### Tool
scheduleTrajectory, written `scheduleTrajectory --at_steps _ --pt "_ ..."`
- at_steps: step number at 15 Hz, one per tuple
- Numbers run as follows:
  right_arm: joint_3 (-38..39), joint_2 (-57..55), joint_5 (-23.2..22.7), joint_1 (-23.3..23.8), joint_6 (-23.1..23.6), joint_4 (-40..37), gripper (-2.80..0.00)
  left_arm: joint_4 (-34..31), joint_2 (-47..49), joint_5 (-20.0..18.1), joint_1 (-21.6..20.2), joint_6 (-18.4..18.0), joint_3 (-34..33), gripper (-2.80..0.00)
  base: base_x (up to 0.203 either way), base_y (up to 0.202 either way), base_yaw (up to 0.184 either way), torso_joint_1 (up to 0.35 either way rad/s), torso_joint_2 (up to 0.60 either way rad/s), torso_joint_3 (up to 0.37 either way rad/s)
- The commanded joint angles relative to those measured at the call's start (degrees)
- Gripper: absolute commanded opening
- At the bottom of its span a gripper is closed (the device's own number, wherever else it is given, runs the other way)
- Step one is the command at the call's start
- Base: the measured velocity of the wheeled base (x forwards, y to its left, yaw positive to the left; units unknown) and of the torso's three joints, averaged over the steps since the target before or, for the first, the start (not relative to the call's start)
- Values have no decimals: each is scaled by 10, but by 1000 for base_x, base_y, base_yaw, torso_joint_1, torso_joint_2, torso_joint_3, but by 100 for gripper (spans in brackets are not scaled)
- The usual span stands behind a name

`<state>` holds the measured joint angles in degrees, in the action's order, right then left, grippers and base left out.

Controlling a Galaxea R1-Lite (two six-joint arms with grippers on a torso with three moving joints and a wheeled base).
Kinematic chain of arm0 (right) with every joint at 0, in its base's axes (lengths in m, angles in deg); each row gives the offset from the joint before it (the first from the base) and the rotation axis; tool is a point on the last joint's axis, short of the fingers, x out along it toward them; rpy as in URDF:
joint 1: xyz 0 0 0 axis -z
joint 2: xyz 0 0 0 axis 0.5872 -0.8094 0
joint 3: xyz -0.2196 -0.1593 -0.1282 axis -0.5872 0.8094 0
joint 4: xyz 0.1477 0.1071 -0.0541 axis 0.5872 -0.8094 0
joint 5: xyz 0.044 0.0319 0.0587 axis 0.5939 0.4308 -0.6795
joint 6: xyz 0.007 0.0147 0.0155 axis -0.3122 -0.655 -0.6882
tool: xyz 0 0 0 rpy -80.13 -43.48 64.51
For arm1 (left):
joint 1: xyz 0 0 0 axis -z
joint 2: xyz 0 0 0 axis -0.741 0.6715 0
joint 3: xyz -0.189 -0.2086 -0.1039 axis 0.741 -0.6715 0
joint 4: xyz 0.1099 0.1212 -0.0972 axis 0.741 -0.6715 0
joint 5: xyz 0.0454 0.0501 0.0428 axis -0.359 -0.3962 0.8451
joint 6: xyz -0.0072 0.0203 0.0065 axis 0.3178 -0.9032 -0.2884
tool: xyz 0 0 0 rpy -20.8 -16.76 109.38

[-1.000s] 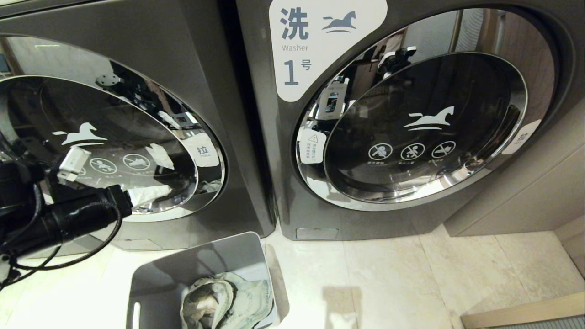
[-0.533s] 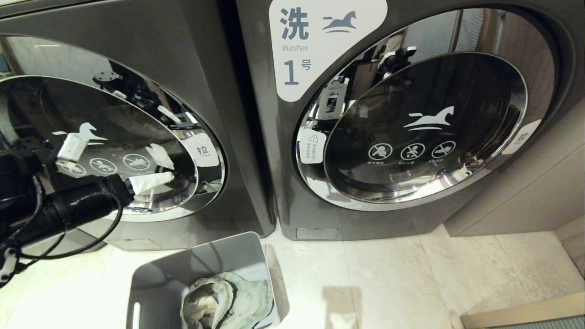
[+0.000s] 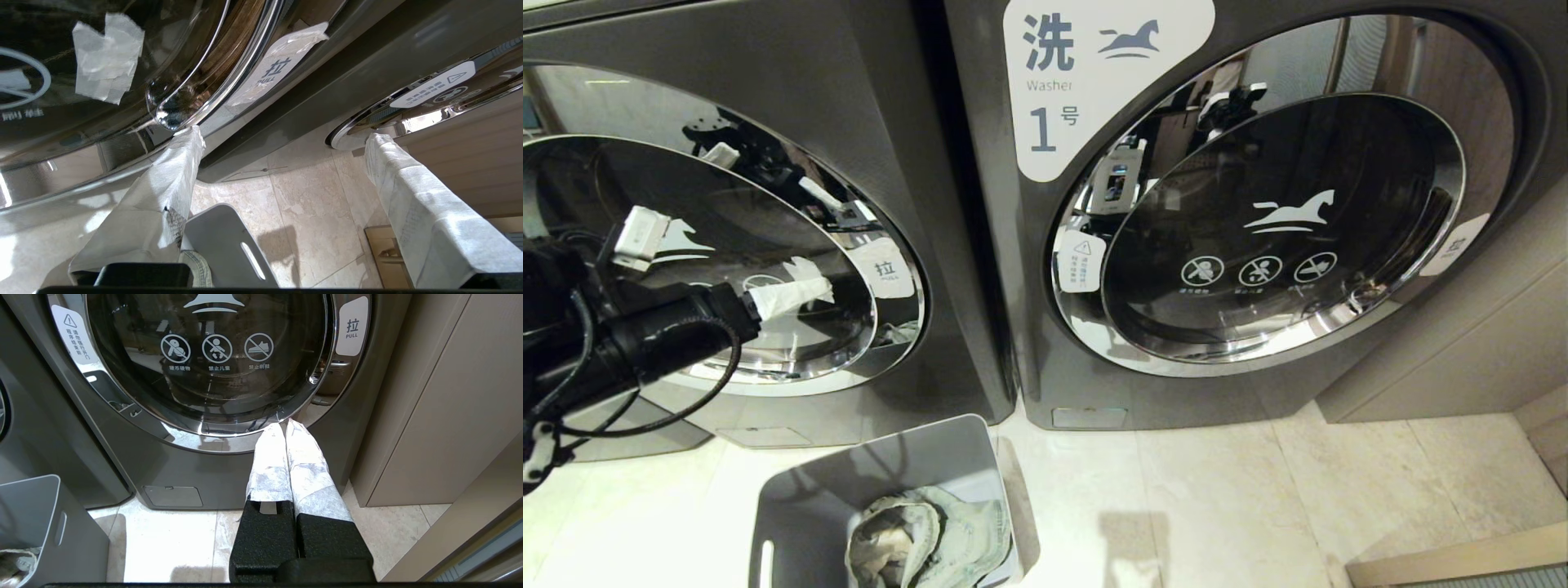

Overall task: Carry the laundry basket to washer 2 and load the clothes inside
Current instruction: Open the lid of the washing machine

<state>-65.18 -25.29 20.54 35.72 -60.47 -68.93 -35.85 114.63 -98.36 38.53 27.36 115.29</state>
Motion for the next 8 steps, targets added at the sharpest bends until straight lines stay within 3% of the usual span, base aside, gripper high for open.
scheduleTrajectory --at_steps 1,8 --pt "23 -1 0 0 0 1 -280 -1 3 -2 1 2 -2 0 0 0 0 0 0 0" --pt "23 -1 0 0 0 1 -280 -23 3 1 3 3 4 0 0 0 0 0 0 0"
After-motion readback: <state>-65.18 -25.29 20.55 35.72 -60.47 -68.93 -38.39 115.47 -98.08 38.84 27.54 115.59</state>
